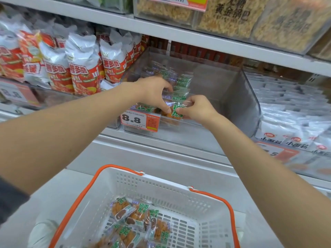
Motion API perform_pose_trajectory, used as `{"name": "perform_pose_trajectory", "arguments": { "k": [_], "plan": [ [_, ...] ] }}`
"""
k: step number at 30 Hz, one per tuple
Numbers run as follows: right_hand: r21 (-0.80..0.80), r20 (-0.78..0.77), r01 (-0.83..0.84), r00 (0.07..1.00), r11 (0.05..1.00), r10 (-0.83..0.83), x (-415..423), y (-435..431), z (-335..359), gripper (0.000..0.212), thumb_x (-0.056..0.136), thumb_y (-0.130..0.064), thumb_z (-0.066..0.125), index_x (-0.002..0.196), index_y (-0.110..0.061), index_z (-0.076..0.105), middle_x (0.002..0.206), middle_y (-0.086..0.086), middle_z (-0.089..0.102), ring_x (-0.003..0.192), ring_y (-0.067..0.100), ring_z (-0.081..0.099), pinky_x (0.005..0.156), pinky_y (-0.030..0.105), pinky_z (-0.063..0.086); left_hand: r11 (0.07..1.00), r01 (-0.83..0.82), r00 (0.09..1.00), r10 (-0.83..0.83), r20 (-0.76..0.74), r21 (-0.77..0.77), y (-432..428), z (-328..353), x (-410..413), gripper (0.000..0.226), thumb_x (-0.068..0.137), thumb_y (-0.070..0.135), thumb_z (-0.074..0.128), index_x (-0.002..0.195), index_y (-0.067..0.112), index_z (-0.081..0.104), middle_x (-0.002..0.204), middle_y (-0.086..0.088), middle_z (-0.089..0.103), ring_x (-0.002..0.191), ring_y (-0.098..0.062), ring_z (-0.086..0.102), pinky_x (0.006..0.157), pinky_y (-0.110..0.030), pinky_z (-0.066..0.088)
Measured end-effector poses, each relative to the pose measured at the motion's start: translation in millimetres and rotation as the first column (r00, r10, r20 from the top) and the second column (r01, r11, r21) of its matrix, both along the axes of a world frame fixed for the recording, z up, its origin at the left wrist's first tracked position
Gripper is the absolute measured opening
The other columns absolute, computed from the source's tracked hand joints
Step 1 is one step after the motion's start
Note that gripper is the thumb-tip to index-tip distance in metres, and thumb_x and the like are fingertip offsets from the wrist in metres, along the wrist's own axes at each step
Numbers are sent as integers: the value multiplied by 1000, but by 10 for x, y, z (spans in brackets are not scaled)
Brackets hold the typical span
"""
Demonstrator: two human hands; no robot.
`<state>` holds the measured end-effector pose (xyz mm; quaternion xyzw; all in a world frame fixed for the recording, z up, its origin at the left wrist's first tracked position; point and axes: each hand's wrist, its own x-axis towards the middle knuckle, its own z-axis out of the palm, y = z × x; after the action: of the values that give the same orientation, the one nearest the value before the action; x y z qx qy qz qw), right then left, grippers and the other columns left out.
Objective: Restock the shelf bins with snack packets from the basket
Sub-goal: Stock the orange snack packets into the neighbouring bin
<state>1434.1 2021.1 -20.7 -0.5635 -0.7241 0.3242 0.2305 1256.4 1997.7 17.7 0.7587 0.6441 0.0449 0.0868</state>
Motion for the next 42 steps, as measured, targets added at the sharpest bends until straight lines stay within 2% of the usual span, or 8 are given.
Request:
{"name": "perform_pose_trajectory", "arguments": {
  "k": [7, 12, 16, 20, 24, 31, 36, 42],
  "plan": [
    [-149, 87, 32, 996, 988, -19, 18, -21, 29, 46, 72, -41, 82, 89, -6, 58, 88, 11, 66, 77, 22, 63, 69, 31, 51, 998, -11, 997, 6, 80, 61, -27, -66, 46, 80, 66, 38, 86, 133, 23, 45, 125, -1, 56, 105, -23, 57, 86, -40, 51],
    [-259, 11, -14, 1000, 966, 18, 40, -66, 58, 55, 71, -35, 85, 107, 2, 65, 97, 10, 71, 77, 16, 61, 68, 28, 44, 992, -2, 991, -15, 135, 123, -43, -67, 42, 36, 69, 27, 86, 97, 20, 64, 109, -1, 60, 80, -16, 53, 78, -37, 51],
    [-237, 40, 44, 999, 970, -35, 27, -39, 53, 56, 69, -33, 87, 106, -5, 55, 109, 12, 67, 93, 22, 64, 68, 30, 41, 991, -39, 991, 21, 135, 125, -56, -79, 57, 33, 70, 31, 85, 96, 20, 66, 107, 2, 59, 88, -17, 55, 81, -40, 52],
    [-218, 31, -11, 999, 976, 18, 34, -81, 91, 46, 74, -26, 85, 107, -8, 57, 91, 3, 56, 74, 12, 51, 59, 24, 40, 989, -77, 994, 65, 90, 128, -75, -77, 73, 33, 72, 35, 83, 97, 22, 64, 103, 5, 56, 96, -19, 54, 87, -43, 47],
    [-173, -14, -1, 1000, 985, -2, 36, -76, 79, 34, 73, -18, 85, 75, -14, 52, 70, -1, 50, 60, 10, 46, 50, 21, 37, 986, -115, 990, 104, 95, 119, -108, -59, 64, 35, 72, 38, 82, 98, 23, 64, 101, 5, 54, 96, -19, 51, 92, -47, 41],
    [-233, -134, 28, 989, 972, -60, 67, -84, 61, 44, 71, -24, 87, 95, -11, 53, 95, 9, 68, 71, 15, 67, 68, 29, 56, 984, -159, 973, 143, 181, 79, -126, -69, 67, 27, 76, 36, 78, 97, 24, 66, 109, 5, 61, 107, -20, 55, 99, -49, 40],
    [269, -106, 137, 988, 953, -112, 132, -260, 123, 22, 82, -23, 74, 91, -15, 55, 80, -3, 62, 74, 15, 60, 75, 38, 54, 960, -223, 952, 177, 248, 170, -253, -42, 67, 23, 82, 35, 71, 101, 26, 64, 108, 2, 64, 104, -21, 57, 98, -45, 43],
    [658, -116, -15, 986, 753, 122, 167, -916, 44, 7, 79, -8, 62, 81, -14, 58, 73, -1, 58, 65, 18, 53, 64, 37, 48, 856, -290, 905, 100, 414, 428, -870, -146, 287, 9, 78, 17, 58, 76, 21, 50, 68, 7, 52, 71, -18, 53, 60, -34, 41]
  ]
}}
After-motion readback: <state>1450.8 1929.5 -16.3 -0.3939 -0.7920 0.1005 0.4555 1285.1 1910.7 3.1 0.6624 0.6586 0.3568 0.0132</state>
